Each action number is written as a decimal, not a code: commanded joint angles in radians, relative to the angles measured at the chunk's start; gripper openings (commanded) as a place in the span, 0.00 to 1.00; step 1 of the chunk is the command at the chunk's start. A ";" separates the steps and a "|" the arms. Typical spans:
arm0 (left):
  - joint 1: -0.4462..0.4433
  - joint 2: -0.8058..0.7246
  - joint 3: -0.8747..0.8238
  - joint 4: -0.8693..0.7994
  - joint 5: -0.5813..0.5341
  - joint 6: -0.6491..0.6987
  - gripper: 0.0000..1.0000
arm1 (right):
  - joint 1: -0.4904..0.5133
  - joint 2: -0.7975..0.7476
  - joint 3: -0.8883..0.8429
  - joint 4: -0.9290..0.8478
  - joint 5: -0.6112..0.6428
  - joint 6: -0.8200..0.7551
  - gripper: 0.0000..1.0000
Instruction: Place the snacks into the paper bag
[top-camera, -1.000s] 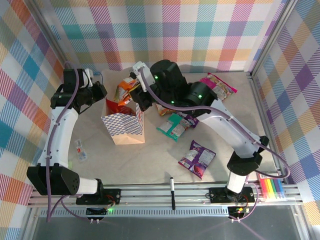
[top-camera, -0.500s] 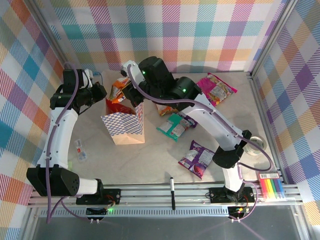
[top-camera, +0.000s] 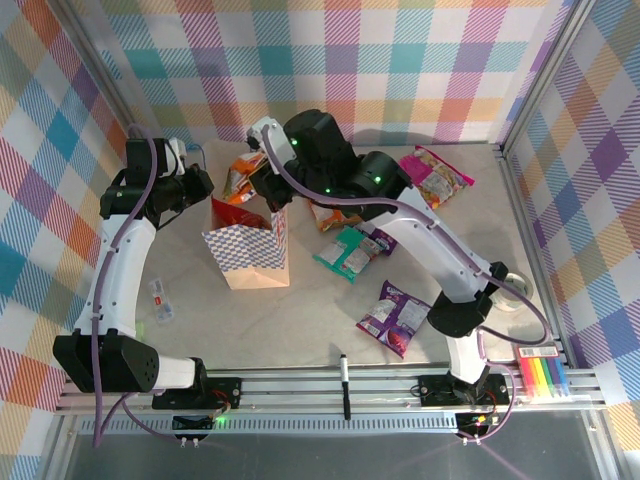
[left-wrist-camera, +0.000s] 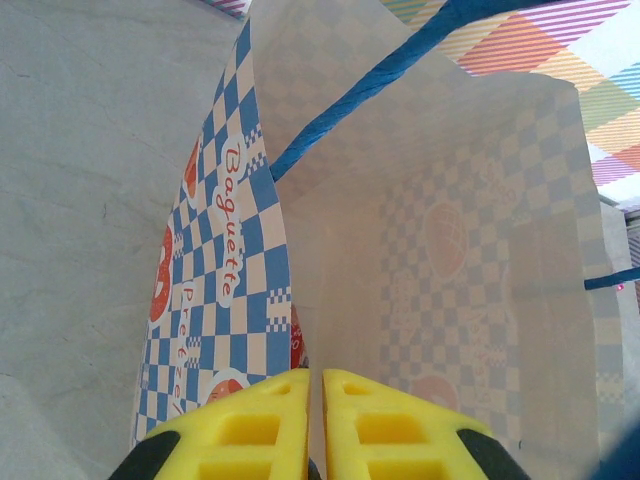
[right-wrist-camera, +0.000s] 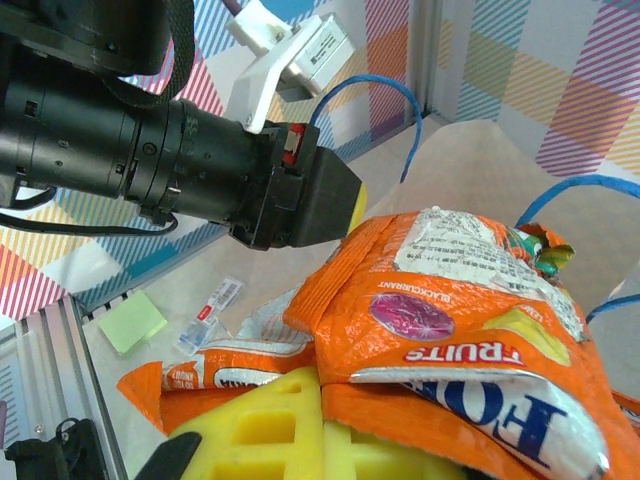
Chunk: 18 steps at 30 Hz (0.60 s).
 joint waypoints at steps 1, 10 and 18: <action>-0.006 -0.018 0.010 -0.003 0.021 0.005 0.12 | 0.019 -0.073 0.033 0.034 0.027 -0.004 0.00; -0.003 -0.019 0.012 -0.007 0.020 0.009 0.12 | 0.065 -0.079 0.039 0.062 0.033 -0.042 0.00; 0.002 -0.031 0.009 -0.011 0.024 0.012 0.12 | 0.063 -0.031 0.042 0.110 0.027 -0.081 0.00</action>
